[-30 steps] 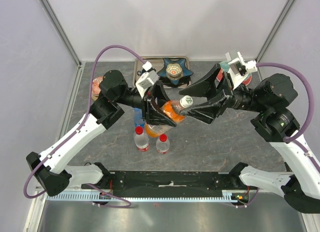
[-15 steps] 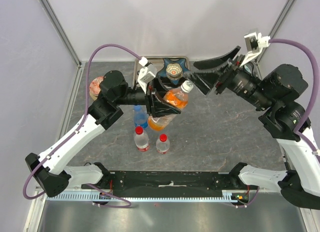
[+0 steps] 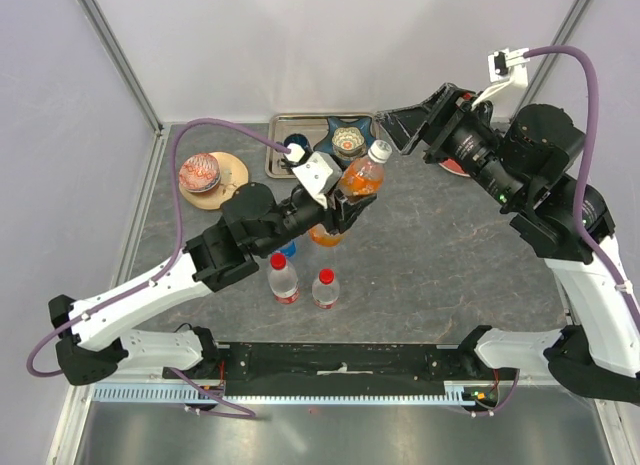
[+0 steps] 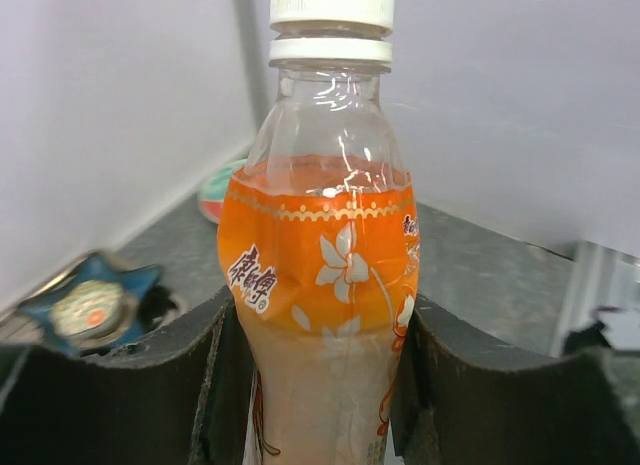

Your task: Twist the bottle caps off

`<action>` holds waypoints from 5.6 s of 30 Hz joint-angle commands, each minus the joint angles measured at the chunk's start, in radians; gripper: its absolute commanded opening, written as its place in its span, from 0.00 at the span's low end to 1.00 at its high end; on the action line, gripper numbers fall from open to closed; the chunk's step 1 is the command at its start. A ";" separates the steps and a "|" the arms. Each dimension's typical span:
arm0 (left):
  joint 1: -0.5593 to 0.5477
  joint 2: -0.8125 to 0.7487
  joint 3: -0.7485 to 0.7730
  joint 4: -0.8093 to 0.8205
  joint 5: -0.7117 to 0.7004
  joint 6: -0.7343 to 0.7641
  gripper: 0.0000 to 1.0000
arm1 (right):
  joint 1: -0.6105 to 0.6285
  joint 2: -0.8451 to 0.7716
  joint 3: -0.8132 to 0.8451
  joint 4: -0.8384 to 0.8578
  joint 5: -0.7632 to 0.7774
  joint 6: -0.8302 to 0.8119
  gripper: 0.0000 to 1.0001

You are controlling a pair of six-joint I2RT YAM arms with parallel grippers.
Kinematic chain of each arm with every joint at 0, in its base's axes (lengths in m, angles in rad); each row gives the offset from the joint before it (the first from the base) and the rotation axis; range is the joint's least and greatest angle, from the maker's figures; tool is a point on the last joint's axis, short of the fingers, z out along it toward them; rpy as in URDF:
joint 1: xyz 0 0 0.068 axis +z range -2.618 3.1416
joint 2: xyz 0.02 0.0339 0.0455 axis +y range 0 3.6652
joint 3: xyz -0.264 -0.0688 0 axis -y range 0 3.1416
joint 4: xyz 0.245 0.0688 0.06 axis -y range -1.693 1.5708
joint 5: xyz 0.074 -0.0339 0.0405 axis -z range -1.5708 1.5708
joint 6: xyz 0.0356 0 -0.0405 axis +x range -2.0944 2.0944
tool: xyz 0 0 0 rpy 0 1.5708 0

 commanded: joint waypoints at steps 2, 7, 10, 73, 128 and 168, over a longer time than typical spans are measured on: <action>-0.061 0.038 -0.007 0.096 -0.432 0.154 0.52 | 0.002 -0.006 -0.020 -0.010 0.063 0.036 0.81; -0.077 0.064 -0.018 0.120 -0.499 0.165 0.52 | 0.002 -0.003 -0.069 0.016 0.049 0.048 0.82; -0.082 0.073 -0.018 0.123 -0.519 0.171 0.52 | 0.002 0.000 -0.094 0.031 0.038 0.052 0.81; 0.298 0.072 -0.010 0.632 1.297 -0.821 0.53 | 0.003 -0.210 -0.425 0.692 -1.066 -0.042 0.00; 0.332 -0.456 -0.322 0.113 0.520 -0.382 0.53 | -0.135 0.302 -1.126 0.570 0.228 0.060 0.00; 0.332 -0.474 -0.383 0.100 0.524 -0.372 0.53 | -0.172 0.341 -1.002 0.380 0.175 0.039 0.59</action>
